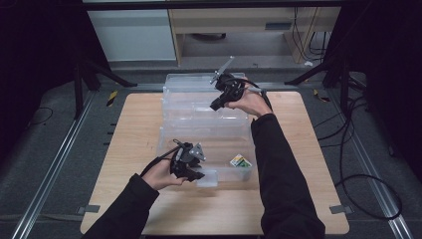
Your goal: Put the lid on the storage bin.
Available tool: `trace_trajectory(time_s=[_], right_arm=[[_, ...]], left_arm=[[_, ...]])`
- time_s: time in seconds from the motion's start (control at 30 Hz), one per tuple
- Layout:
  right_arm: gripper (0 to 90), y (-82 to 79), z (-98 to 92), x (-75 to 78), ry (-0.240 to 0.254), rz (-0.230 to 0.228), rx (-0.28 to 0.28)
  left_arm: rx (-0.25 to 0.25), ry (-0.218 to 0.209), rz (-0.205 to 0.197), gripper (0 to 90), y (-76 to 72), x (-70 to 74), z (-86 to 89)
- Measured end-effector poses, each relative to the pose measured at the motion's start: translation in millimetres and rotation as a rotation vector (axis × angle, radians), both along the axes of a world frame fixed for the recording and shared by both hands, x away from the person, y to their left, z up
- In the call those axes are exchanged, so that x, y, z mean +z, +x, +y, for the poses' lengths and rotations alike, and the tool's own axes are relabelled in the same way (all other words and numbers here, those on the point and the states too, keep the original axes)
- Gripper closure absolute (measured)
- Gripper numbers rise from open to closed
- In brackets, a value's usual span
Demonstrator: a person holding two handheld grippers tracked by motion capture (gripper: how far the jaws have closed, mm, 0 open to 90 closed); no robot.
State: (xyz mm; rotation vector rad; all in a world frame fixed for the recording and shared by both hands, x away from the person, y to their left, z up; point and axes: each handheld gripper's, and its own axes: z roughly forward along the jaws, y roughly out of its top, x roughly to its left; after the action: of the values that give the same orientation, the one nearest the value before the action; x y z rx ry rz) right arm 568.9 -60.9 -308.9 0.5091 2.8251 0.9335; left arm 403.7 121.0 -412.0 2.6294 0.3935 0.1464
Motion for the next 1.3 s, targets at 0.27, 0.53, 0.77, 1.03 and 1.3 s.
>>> trace_trajectory(time_s=[0.27, 0.53, 0.77, 1.03, 1.3], right_arm=[[84.8, -2.9, 1.8, 6.0, -0.034, 0.027, 0.039], [86.0, -12.6, 4.5, 13.2, -0.08, 0.033, 0.08], [86.9, -22.8, 7.1, 16.6, -0.098, 0.025, 0.106], [87.4, -36.4, 7.7, 18.7, -0.115, 0.011, 0.124], [88.0, -50.0, 6.0, 18.4, -0.112, 0.003, 0.125]], left_arm=[[-0.004, 0.002, 0.007, 68.3, 0.2, 0.0, 0.0], [-0.008, 0.003, 0.008, 68.1, 0.7, -0.1, -0.2], [-0.009, 0.002, 0.012, 68.0, 0.5, -0.3, -0.3], [-0.008, 0.005, 0.019, 67.6, 0.7, -0.2, -0.5], [-0.011, 0.004, 0.028, 67.2, 0.4, -0.4, -0.2]])
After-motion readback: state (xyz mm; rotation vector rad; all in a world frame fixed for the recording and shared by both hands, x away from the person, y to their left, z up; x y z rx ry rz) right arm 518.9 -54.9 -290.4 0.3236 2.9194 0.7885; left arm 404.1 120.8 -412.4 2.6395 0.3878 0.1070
